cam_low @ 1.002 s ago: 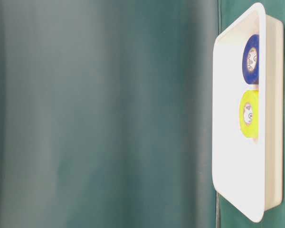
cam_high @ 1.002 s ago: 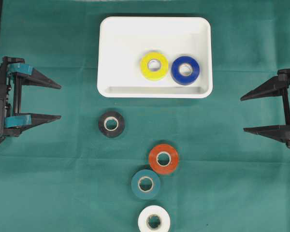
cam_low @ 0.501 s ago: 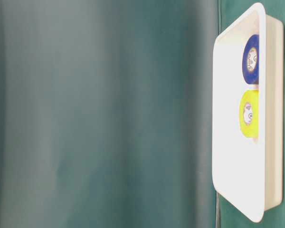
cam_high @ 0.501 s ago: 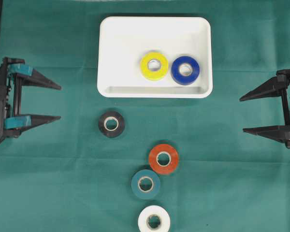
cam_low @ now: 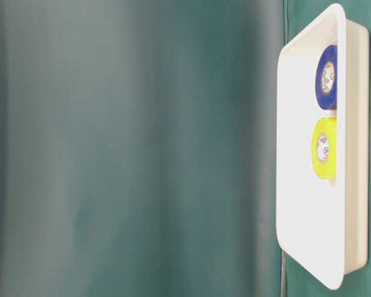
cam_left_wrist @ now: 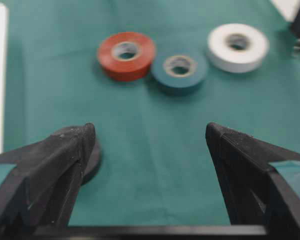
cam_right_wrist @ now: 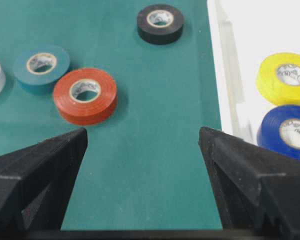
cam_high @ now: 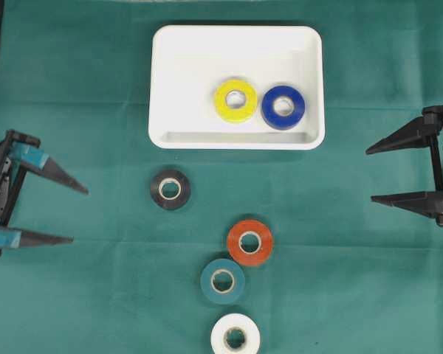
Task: Pick up the tape from a random location and place it into the white case.
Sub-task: 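Move the open left gripper toward the teal tape roll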
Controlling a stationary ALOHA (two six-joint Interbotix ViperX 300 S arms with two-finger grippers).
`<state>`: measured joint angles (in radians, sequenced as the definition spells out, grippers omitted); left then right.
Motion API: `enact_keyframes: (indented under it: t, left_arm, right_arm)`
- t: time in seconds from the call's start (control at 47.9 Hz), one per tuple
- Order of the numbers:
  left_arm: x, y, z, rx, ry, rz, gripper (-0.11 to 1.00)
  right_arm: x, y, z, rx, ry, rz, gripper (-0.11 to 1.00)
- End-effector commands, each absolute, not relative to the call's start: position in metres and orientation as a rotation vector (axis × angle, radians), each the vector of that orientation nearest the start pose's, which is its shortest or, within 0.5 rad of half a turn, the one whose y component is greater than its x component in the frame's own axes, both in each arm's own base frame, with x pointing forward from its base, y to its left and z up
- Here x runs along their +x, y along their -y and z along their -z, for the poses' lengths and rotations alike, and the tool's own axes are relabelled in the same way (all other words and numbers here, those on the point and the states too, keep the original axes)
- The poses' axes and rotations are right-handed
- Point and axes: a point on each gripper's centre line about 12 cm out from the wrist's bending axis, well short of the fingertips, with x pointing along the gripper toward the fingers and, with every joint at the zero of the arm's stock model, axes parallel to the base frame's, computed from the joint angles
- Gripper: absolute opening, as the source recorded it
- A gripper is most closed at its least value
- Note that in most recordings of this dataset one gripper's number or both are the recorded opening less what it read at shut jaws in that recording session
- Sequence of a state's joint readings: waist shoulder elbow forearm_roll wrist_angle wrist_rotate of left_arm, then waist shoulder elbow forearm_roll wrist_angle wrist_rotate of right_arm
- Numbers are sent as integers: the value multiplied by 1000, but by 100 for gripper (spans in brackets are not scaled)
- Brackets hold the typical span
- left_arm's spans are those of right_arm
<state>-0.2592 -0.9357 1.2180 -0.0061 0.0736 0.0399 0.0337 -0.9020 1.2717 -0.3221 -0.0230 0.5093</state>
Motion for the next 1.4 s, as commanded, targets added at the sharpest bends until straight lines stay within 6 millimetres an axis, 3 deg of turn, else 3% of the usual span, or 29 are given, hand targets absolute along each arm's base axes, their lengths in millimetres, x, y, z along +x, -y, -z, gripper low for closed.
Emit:
enact_keyframes:
  t: [0.0,0.313,0.584,1.378]
  left_arm:
    - [189,52,-235,76,-327,270,91]
    - [194,53,-238,71,-296,270,91]
    - [218,65,-245,78,-303,291,91]
    - [346,101,-267,90,-393,288,91]
  right_arm:
    - [197,-7,-222,179,-320,-10,87]
    - [198,-7,-224,179,-317,-10,87]
    - [198,-7,-226,173,-314,-11,87]
    - [199,-7,-225,158,-318,-13,87]
